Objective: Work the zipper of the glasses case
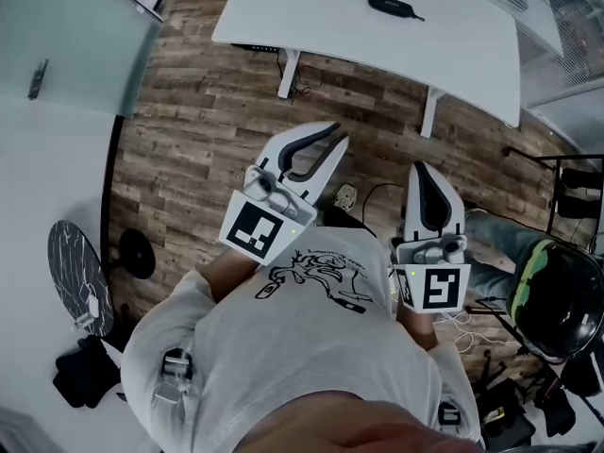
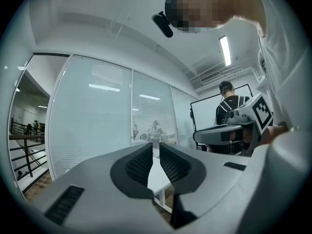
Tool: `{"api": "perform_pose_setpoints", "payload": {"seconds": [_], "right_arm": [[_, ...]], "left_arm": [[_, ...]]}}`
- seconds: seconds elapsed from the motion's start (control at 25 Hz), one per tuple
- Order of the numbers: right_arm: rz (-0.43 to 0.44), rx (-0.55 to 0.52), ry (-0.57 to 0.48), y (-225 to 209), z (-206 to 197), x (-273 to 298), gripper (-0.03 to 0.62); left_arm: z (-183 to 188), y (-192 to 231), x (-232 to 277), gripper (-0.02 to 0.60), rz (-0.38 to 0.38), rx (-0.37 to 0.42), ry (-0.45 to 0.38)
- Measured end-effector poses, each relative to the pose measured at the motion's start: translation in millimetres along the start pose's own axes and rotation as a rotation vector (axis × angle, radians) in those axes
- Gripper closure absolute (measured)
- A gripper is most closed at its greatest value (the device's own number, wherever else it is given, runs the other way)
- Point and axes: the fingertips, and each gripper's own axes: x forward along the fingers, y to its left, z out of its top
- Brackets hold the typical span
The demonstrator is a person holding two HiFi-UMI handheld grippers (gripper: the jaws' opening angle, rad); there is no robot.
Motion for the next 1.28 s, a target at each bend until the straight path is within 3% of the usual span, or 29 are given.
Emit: {"api": "perform_pose_setpoints", "payload": {"seconds": [0.4, 0.76, 1.28], "right_arm": [[0.024, -0.005, 0.021, -83.3, -7.9, 33.1, 0.589], [0.048, -0.001, 0.022, -124.2, -15.0, 81.9, 0.589], [0.058, -0.01, 0.054, -176.0, -29.8, 199.8, 0.589]], "left_arm": [[-0.4, 3.0, 88.2, 0.526, -0.016, 0.048, 0.027], [-9.2, 36.5, 143.1, 0.529, 0.011, 0.013, 0.03], [-23.4, 134.8, 229.3, 0.532, -0.002, 0.043, 0.049]]}}
